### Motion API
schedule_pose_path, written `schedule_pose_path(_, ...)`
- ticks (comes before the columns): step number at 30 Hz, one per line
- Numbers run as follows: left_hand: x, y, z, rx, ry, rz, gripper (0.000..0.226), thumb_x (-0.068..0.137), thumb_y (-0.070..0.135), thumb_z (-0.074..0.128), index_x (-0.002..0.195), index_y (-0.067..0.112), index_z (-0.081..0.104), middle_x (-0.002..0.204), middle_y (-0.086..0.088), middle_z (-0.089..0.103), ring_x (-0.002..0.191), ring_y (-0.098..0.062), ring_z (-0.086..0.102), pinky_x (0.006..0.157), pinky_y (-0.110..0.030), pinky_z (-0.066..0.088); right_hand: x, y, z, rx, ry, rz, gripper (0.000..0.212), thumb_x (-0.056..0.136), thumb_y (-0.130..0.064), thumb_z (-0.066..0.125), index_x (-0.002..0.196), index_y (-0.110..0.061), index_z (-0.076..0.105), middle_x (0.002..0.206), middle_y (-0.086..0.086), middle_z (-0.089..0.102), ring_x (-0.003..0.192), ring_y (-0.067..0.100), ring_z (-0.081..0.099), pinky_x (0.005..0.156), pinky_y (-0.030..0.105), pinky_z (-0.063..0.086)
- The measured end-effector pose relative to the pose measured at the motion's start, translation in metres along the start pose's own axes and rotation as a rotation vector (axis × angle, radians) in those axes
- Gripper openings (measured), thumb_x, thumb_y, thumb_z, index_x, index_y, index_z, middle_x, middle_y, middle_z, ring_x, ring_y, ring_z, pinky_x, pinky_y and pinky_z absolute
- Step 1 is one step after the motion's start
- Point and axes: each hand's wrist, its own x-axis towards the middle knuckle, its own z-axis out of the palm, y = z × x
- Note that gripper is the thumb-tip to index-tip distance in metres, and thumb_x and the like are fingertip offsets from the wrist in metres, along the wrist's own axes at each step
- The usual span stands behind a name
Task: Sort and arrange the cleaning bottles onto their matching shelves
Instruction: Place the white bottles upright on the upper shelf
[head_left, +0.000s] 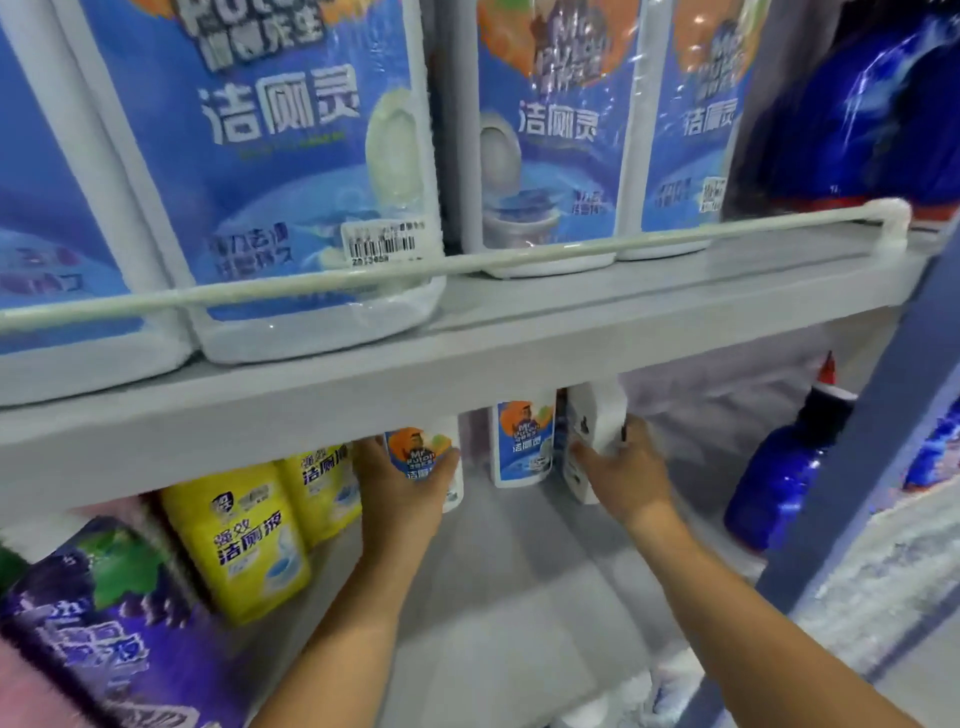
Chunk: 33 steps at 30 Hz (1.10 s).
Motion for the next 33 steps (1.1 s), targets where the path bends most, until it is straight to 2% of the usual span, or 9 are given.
schedule_pose_path(4, 0.005, 0.017, 0.008, 0.003, 0.004, -0.008, 0.056, 0.072, 0.009, 0.091, 0.119, 0.005, 0.061, 0.115, -0.014, 0.065, 0.114, -0.029, 0.06, 0.106, -0.047, 0.045, 0.014, 0.008, 0.013, -0.094, 0.091, -0.061, 0.042, 0.087, -0.039, 0.076, 0.118, -0.019, 0.056, 0.105, -0.002, 0.068, 0.094, 0.021, 0.065, 0.075, 0.027, 0.043)
schedule_pose_path(6, 0.015, 0.012, 0.007, -0.02, -0.061, 0.001, 0.031, 0.074, 0.003, 0.089, 0.089, 0.014, 0.065, 0.091, -0.001, 0.073, 0.095, -0.026, 0.067, 0.095, -0.041, 0.053, 0.018, 0.013, 0.012, -0.123, 0.095, -0.071, 0.043, 0.086, -0.043, 0.077, 0.117, -0.021, 0.057, 0.102, -0.005, 0.067, 0.089, 0.018, 0.062, 0.069, 0.025, 0.042)
schedule_pose_path(8, 0.023, 0.003, 0.005, -0.035, -0.161, -0.056, 0.031, 0.08, 0.001, 0.084, 0.076, 0.022, 0.062, 0.068, 0.015, 0.072, 0.074, -0.012, 0.07, 0.074, -0.022, 0.057, 0.015, 0.015, 0.01, -0.096, 0.074, -0.066, 0.039, 0.085, -0.041, 0.078, 0.113, -0.024, 0.056, 0.099, -0.007, 0.065, 0.085, 0.015, 0.06, 0.062, 0.021, 0.041)
schedule_pose_path(12, 0.024, -0.013, -0.003, -0.039, -0.16, -0.032, 0.042, 0.07, 0.028, 0.094, 0.103, 0.023, 0.068, 0.1, 0.009, 0.077, 0.098, -0.016, 0.073, 0.092, -0.041, 0.058, 0.0, 0.015, 0.005, -0.088, 0.027, -0.07, 0.036, 0.087, -0.038, 0.078, 0.112, -0.025, 0.055, 0.096, -0.008, 0.062, 0.082, 0.013, 0.06, 0.058, 0.012, 0.041)
schedule_pose_path(17, -0.008, -0.019, -0.015, -0.135, -0.225, -0.128, 0.04, 0.074, 0.021, 0.091, 0.106, 0.024, 0.067, 0.096, 0.007, 0.078, 0.09, -0.013, 0.076, 0.082, -0.037, 0.061, -0.032, 0.024, 0.0, -0.058, -0.017, -0.067, 0.037, 0.083, -0.042, 0.079, 0.11, -0.025, 0.06, 0.094, -0.009, 0.07, 0.085, 0.011, 0.068, 0.067, 0.03, 0.056)
schedule_pose_path(24, -0.097, -0.006, -0.066, -0.186, -0.214, -0.176, 0.036, 0.077, 0.01, 0.087, 0.102, 0.026, 0.066, 0.09, 0.011, 0.079, 0.084, -0.009, 0.077, 0.066, -0.021, 0.058, -0.104, 0.029, -0.029, 0.067, -0.19, -0.137, 0.03, 0.08, -0.038, 0.083, 0.101, -0.027, 0.064, 0.092, -0.009, 0.072, 0.083, 0.008, 0.069, 0.068, 0.032, 0.058)
schedule_pose_path(28, -0.166, 0.007, -0.114, -0.177, -0.156, -0.237, 0.043, 0.075, 0.014, 0.09, 0.109, 0.026, 0.067, 0.098, 0.005, 0.08, 0.091, -0.017, 0.077, 0.079, -0.037, 0.062, -0.155, 0.027, -0.051, 0.128, -0.324, -0.155, 0.026, 0.083, -0.029, 0.083, 0.104, -0.028, 0.067, 0.095, -0.009, 0.074, 0.082, 0.003, 0.07, 0.065, 0.022, 0.056)
schedule_pose_path(31, -0.222, 0.02, -0.153, -0.179, -0.079, -0.245, 0.048, 0.072, 0.018, 0.092, 0.113, 0.027, 0.068, 0.099, 0.005, 0.08, 0.089, -0.015, 0.077, 0.074, -0.031, 0.059, -0.202, 0.022, -0.062, 0.175, -0.413, -0.152, 0.032, 0.081, -0.029, 0.084, 0.106, -0.04, 0.068, 0.095, -0.018, 0.075, 0.087, 0.007, 0.071, 0.074, 0.032, 0.059)
schedule_pose_path(33, -0.251, 0.031, -0.183, -0.197, -0.029, -0.269, 0.043, 0.075, 0.013, 0.089, 0.111, 0.023, 0.069, 0.097, 0.004, 0.08, 0.087, -0.015, 0.077, 0.069, -0.026, 0.058, -0.233, 0.019, -0.061, 0.205, -0.476, -0.142, 0.035, 0.079, -0.029, 0.085, 0.105, -0.043, 0.068, 0.094, -0.021, 0.075, 0.087, 0.008, 0.071, 0.073, 0.028, 0.057)
